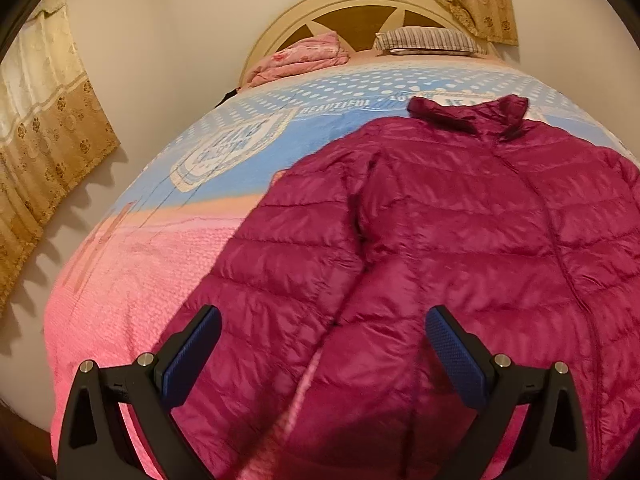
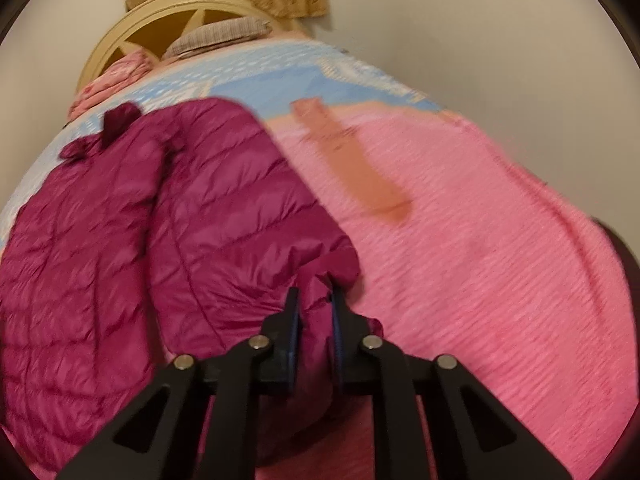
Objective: Fold large clothes
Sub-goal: 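Grasp the jacket sleeve cuff nearest the right tool with the right tool, then lift the held sleeve and fold it across the jacket front with the right tool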
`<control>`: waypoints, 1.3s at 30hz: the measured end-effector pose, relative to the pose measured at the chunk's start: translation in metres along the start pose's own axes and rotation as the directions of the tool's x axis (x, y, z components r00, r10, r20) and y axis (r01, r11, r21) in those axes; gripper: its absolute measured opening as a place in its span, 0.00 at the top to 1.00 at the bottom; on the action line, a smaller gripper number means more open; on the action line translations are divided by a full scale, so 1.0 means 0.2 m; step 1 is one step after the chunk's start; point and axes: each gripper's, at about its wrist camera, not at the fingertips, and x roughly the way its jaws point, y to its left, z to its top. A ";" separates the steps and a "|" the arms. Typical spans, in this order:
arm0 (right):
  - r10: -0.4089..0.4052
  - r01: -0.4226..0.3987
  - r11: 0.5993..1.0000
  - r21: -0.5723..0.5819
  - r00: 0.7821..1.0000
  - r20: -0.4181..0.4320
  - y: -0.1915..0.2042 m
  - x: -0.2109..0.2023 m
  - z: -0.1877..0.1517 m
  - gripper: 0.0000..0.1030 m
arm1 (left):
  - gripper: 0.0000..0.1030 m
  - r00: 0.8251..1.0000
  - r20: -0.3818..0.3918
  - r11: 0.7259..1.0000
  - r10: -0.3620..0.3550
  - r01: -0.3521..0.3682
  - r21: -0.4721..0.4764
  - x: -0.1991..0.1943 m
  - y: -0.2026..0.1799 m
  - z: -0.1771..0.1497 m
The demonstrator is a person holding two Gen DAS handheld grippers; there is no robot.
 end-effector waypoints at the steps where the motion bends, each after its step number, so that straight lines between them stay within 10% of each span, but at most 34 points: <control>1: -0.018 0.018 1.000 0.010 1.000 0.008 -0.04 0.00 0.03 0.87 | 0.01 1.000 -0.001 1.000 0.006 -0.006 -0.001 0.01 0.01 0.01; 18: -0.151 0.157 0.987 -0.026 0.976 0.156 -0.01 -0.06 0.42 0.88 | 0.01 0.993 -0.038 0.992 0.114 -0.116 -0.057 0.24 0.32 0.13; 39: 0.109 -0.037 0.926 -0.376 0.979 0.172 1.15 0.11 0.44 0.89 | 0.01 0.987 -0.077 0.984 0.144 -0.151 -0.093 0.44 0.48 0.14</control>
